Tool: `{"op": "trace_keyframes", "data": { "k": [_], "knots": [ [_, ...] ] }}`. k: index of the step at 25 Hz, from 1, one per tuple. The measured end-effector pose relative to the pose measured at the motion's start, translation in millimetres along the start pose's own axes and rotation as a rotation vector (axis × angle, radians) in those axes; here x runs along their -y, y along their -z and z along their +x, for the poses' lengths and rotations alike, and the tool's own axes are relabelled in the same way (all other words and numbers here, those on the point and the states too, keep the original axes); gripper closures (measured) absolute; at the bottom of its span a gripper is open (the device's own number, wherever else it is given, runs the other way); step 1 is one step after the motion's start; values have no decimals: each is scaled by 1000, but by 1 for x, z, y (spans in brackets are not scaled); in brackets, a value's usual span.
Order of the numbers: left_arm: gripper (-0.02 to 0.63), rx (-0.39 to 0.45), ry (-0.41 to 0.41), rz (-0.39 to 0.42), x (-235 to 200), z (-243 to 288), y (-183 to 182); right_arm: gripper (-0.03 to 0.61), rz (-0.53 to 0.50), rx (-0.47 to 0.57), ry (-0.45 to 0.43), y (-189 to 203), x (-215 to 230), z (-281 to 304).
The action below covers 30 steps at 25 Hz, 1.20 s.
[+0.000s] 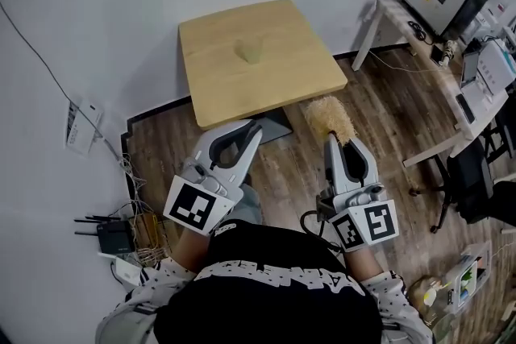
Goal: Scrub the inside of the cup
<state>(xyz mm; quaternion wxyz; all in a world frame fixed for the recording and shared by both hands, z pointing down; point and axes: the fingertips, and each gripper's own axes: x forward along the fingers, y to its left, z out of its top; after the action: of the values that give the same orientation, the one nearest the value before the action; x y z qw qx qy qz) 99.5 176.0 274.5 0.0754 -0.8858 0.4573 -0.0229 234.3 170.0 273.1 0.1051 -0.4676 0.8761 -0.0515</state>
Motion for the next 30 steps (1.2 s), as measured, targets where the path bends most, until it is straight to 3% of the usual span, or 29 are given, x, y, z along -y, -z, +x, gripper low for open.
{"op": "trace_keyframes", "data": {
  "k": [15,30],
  "knots": [
    [565,-28,-40,-39,-74,29,37,511,-9,-70,-26,31,5,82],
    [548,-31,-5,-51,-144,77,59,511,-26,-88,-2,39,21,164]
  ]
}}
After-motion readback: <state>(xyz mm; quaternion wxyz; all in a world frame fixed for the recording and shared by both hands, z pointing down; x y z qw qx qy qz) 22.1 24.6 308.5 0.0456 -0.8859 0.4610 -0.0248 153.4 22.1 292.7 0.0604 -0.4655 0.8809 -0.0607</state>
